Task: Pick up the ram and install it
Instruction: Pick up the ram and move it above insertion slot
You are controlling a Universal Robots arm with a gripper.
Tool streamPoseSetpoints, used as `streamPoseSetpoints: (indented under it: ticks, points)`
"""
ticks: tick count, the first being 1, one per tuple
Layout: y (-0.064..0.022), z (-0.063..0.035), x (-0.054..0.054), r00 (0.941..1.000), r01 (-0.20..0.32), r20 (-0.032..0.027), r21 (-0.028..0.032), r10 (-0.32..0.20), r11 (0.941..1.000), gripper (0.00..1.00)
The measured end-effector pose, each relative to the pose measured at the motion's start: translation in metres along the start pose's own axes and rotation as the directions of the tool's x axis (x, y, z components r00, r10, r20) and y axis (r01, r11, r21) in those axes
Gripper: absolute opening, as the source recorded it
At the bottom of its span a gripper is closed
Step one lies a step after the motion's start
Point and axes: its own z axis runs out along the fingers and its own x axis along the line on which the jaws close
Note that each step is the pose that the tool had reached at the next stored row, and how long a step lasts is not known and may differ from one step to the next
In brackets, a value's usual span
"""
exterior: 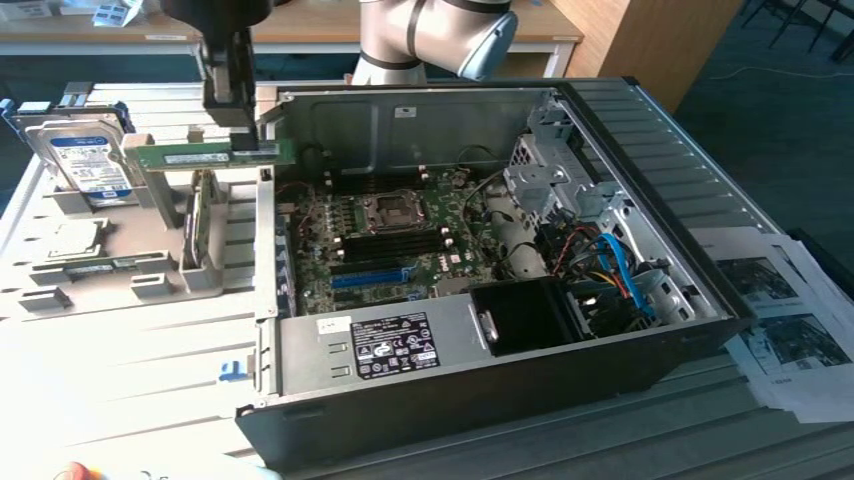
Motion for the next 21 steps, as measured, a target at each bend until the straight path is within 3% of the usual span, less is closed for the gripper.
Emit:
streamPoseSetpoints:
  ticks: [21]
  points:
    - [-0.0627, -0.0021, -0.002, 1.0000, 0.000, 0.0000, 0.0000, 0.000, 1.0000, 0.12]
